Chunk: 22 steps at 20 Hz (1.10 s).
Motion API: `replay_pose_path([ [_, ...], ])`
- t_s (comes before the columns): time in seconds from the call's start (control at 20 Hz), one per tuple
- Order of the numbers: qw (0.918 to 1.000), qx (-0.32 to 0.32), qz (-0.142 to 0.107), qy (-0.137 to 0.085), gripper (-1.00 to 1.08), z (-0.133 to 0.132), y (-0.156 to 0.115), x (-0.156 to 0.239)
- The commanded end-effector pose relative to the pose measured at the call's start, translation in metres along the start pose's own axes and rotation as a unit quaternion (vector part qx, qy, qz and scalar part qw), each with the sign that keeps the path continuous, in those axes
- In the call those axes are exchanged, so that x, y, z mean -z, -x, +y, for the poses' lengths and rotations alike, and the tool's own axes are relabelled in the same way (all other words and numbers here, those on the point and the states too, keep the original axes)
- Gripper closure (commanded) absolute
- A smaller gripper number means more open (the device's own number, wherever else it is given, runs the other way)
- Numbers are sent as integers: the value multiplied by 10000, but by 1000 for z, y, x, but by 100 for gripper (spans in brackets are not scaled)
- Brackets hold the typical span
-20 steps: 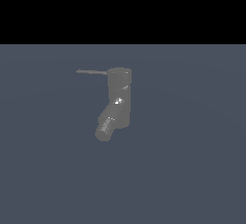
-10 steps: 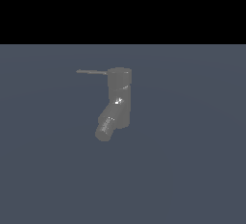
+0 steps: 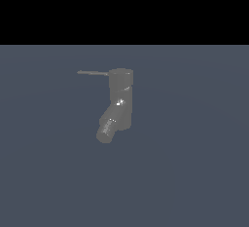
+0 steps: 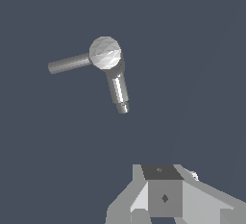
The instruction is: Turn on the faucet by rotating a designated handle.
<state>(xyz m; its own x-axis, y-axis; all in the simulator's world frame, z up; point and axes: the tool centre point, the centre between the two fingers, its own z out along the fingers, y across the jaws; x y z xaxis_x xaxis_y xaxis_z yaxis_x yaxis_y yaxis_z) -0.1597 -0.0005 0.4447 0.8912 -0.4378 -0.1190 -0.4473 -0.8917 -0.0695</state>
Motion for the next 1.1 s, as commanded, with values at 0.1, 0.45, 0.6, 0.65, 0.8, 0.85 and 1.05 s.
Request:
replay_pose_path([
  [0.1,9985,-545,-33,-58,108,-17,-20,-12],
  [0.45,9901,-1398,-69,-105,108,-44,-49,-33],
  [0.6,9842,-1765,-77,-113,108,-56,-61,-44],
  [0.65,9819,-1888,-78,-114,108,-60,-65,-47],
  [0.8,9742,-2255,-77,-113,108,-71,-76,-59],
  [0.85,9713,-2377,-75,-112,108,-75,-80,-62],
  [1.05,9581,-2861,-57,-102,108,-90,-95,-79],
])
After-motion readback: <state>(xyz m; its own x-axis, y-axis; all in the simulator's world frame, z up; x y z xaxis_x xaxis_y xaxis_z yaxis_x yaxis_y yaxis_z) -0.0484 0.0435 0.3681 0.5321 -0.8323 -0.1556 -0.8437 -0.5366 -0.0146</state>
